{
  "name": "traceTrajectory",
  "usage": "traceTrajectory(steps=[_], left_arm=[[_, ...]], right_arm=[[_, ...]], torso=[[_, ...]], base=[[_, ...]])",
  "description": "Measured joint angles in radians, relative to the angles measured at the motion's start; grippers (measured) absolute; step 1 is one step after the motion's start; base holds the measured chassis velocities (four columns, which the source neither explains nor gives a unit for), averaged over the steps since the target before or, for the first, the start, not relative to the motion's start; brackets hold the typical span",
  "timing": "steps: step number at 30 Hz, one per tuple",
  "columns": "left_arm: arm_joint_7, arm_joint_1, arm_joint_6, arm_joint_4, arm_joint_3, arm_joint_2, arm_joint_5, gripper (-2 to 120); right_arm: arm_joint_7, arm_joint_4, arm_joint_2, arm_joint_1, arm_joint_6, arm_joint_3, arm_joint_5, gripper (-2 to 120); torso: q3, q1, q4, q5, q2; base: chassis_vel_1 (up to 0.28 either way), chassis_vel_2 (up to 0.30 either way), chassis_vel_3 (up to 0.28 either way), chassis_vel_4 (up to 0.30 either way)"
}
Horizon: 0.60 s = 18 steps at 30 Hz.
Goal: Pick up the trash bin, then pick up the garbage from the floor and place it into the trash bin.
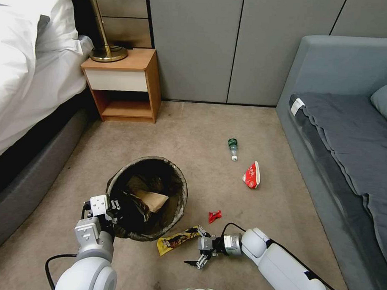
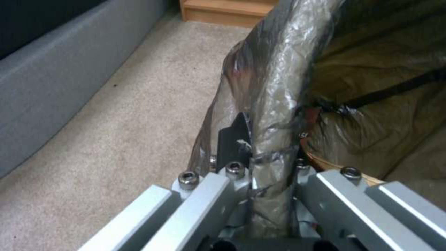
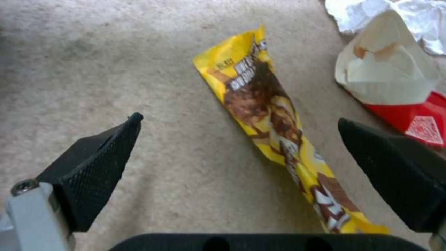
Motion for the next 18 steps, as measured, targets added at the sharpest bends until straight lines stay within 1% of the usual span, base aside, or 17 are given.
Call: traceTrajectory(steps=[9, 13, 16, 18], left_arm=[[0.001, 0.014, -0.004, -0.001, 0.0, -0.001, 0.003, 0], [0.002, 0.02, -0.006, -0.005, -0.001, -0.003, 0.007, 0], [0.002, 0.026, -0.006, -0.009, -0.001, -0.004, 0.012, 0], [0.002, 0.028, -0.006, -0.01, -0.001, -0.004, 0.014, 0]], right_arm=[[0.013, -0.065, 0.02, 0.026, 0.006, 0.002, 0.005, 100], [0.016, -0.108, 0.036, 0.044, 0.009, 0.012, 0.002, 100], [0.021, -0.165, 0.055, 0.057, 0.018, 0.03, -0.006, 100], [0.023, -0.178, 0.059, 0.058, 0.02, 0.034, -0.006, 100]], torso=[[0.0, 0.0, 0.0, 0.0, 0.0], [0.0, 0.0, 0.0001, 0.0, 0.0], [0.0, 0.0, 0.0, 0.0, 0.0], [0.0, 0.0, 0.0001, 0.0001, 0.0]], base=[[0.0, 0.0, 0.0, 0.0], [0.0, 0.0, 0.0, 0.0], [0.0, 0.0, 0.0, 0.0], [0.0, 0.0, 0.0, 0.0]])
